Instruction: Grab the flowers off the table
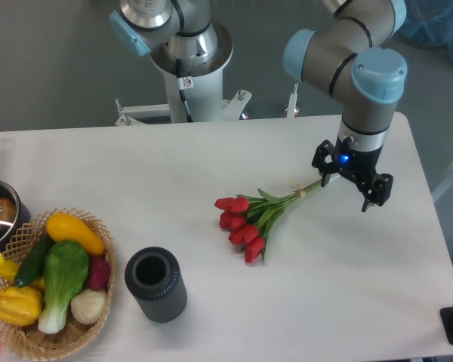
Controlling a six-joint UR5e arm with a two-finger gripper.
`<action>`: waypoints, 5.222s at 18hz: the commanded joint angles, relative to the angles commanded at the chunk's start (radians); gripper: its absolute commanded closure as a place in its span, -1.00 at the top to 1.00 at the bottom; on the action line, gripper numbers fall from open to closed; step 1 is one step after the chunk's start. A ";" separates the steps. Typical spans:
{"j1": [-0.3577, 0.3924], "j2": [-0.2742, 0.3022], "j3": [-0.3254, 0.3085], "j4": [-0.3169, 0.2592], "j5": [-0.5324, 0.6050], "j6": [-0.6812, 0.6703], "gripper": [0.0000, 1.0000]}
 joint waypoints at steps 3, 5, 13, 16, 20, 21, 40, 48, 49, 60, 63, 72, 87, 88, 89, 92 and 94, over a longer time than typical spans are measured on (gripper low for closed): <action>0.000 0.000 -0.002 0.000 -0.003 -0.002 1.00; 0.002 0.000 -0.003 0.000 -0.005 0.000 1.00; 0.018 0.057 -0.165 0.046 -0.051 -0.017 1.00; 0.040 0.086 -0.205 0.043 -0.058 -0.017 1.00; 0.041 0.084 -0.229 0.044 -0.138 -0.021 1.00; 0.041 0.081 -0.230 0.044 -0.146 -0.021 1.00; -0.095 0.012 -0.253 0.041 -0.138 -0.002 1.00; -0.124 -0.008 -0.252 0.048 -0.133 -0.009 0.77; -0.124 -0.009 -0.252 0.049 -0.133 -0.011 0.77; -0.208 -0.040 -0.189 0.043 0.078 -0.138 1.00; -0.221 -0.052 -0.187 0.046 0.101 -0.155 1.00; -0.233 -0.069 -0.189 0.046 0.109 -0.175 0.19; -0.233 -0.057 -0.114 0.034 0.203 -0.178 -1.00; -0.233 -0.054 -0.110 0.034 0.201 -0.178 -1.00; -0.232 -0.052 -0.103 0.034 0.199 -0.178 -1.00; -0.222 -0.041 -0.057 0.029 0.199 -0.176 -1.00; -0.212 -0.041 -0.006 -0.014 0.186 -0.175 -1.00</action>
